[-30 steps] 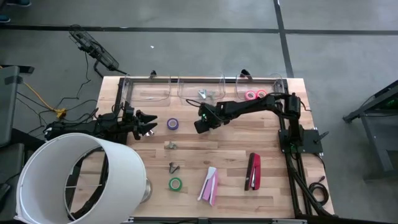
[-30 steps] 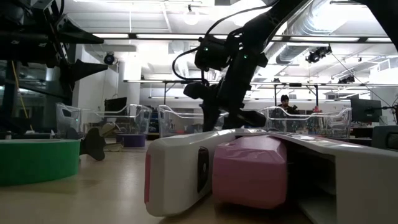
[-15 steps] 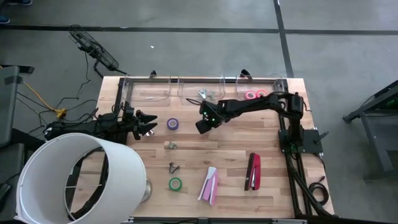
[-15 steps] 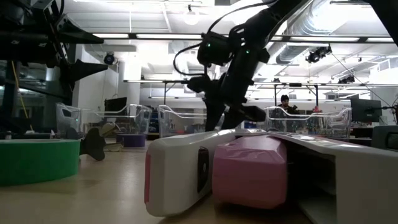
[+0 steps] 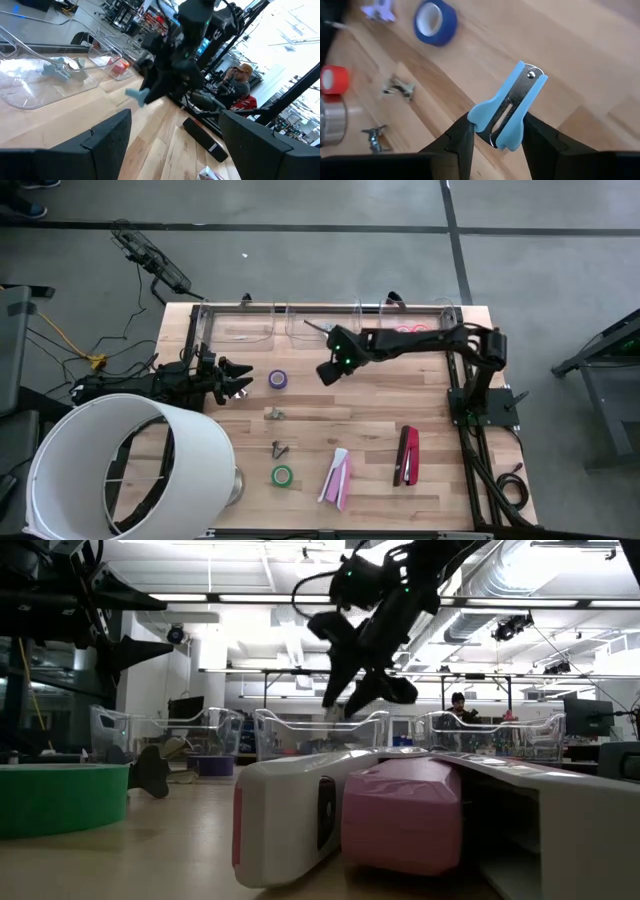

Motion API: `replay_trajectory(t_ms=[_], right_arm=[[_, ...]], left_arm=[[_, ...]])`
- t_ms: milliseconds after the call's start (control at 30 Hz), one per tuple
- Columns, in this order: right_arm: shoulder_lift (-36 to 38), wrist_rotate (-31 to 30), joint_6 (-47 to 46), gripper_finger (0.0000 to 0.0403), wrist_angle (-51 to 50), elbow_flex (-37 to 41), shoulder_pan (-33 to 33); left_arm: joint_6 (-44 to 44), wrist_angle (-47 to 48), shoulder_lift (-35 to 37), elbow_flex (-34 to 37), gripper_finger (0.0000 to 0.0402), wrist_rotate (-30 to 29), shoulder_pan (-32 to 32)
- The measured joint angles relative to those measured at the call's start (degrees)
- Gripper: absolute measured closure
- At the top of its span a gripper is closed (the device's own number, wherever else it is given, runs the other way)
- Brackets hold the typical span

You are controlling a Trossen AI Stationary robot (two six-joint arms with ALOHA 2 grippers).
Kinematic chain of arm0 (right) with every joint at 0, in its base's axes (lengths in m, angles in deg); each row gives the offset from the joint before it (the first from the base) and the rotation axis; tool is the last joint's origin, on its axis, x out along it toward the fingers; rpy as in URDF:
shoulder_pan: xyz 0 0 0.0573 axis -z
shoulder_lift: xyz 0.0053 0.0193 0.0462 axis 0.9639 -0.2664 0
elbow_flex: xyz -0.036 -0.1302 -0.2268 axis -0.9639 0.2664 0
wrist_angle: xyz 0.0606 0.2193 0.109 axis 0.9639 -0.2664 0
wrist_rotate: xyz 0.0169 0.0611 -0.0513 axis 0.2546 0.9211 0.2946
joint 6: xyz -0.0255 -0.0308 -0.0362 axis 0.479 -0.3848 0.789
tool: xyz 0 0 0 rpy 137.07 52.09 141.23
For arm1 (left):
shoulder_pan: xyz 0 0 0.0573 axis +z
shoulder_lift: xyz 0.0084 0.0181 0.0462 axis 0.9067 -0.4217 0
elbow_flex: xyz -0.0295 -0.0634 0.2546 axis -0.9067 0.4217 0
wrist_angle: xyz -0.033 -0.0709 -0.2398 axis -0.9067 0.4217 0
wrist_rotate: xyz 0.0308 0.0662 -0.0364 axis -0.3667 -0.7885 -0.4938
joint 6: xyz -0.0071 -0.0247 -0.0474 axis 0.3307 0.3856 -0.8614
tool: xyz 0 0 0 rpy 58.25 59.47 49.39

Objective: Pick and place Stapler, Stapler remover, tape
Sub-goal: Put the blue stapler remover into the middle transparent bin

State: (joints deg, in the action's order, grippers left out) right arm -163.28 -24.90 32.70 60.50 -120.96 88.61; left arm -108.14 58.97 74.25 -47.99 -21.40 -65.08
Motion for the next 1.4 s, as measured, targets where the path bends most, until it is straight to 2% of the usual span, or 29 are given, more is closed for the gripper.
replay_trajectory(t_ms=[333, 533, 733, 967, 1400], right_arm=[[3.22, 3.18, 12.59, 0.0273, 5.41, -0.09, 6.04], [2.73, 5.01, 22.99, 0.0271, 5.61, -4.20, 10.73], [-1.09, 5.69, 33.01, 0.0270, 3.39, -9.85, 14.13], [-9.85, 8.09, 42.79, 0.0270, 0.08, -19.39, 16.09], [-28.66, 7.52, 32.07, 0.0269, -13.92, -41.67, 17.23]], left_arm=[[-0.01, 0.00, 0.01, 0.00, 0.0105, 0.00, 0.01], [0.00, 0.00, -0.01, 0.00, 0.0105, 0.00, 0.01], [0.00, 0.00, 0.00, 0.00, 0.0105, 0.00, -0.01], [0.01, 0.00, 0.01, 0.00, 0.0105, 0.00, -0.01], [-0.01, 0.00, -0.01, 0.00, 0.0105, 0.00, 0.01]])
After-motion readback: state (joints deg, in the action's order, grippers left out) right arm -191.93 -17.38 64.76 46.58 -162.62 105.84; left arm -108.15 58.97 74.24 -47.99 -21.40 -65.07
